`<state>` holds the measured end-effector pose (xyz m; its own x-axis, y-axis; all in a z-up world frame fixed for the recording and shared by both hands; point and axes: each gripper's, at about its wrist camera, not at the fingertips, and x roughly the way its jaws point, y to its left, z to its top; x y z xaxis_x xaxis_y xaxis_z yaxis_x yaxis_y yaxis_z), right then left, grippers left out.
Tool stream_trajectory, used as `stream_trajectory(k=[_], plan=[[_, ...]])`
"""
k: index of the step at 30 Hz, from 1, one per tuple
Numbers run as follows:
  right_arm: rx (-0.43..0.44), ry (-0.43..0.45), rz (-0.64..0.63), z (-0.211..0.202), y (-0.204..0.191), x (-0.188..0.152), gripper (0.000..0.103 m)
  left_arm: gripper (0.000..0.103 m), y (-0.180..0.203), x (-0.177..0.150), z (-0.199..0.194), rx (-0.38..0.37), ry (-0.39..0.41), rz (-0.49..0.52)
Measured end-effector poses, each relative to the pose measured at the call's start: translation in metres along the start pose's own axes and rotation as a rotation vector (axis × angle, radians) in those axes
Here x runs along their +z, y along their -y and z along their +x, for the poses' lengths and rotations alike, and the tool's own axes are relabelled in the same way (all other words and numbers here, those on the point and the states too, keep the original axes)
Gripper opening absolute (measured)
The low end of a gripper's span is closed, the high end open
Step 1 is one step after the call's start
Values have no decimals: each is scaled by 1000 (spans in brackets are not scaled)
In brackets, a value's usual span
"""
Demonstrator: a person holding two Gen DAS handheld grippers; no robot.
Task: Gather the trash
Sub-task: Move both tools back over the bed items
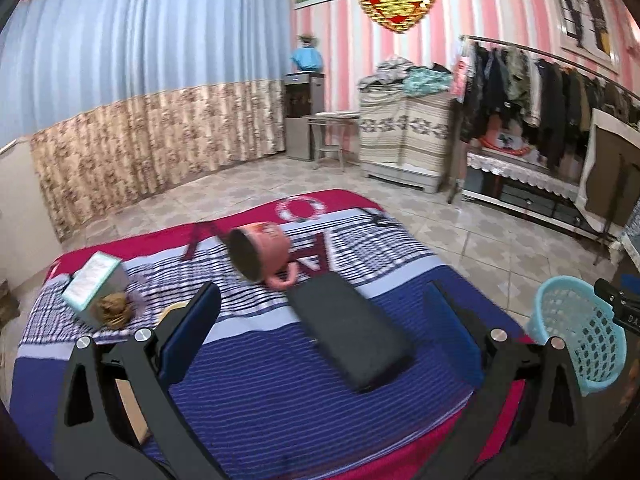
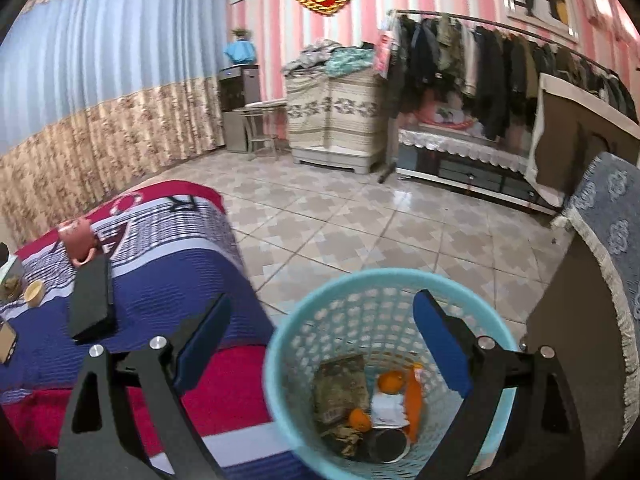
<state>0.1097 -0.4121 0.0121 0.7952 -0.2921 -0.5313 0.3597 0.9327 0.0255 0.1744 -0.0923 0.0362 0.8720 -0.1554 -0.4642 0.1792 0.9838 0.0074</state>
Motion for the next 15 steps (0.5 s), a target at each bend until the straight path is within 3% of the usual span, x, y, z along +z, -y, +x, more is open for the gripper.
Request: stream_trajectory(k=[15], plan=[[97, -12, -112, -3, -74, -1, 90, 97, -102, -34, -4, 141, -62, -91]])
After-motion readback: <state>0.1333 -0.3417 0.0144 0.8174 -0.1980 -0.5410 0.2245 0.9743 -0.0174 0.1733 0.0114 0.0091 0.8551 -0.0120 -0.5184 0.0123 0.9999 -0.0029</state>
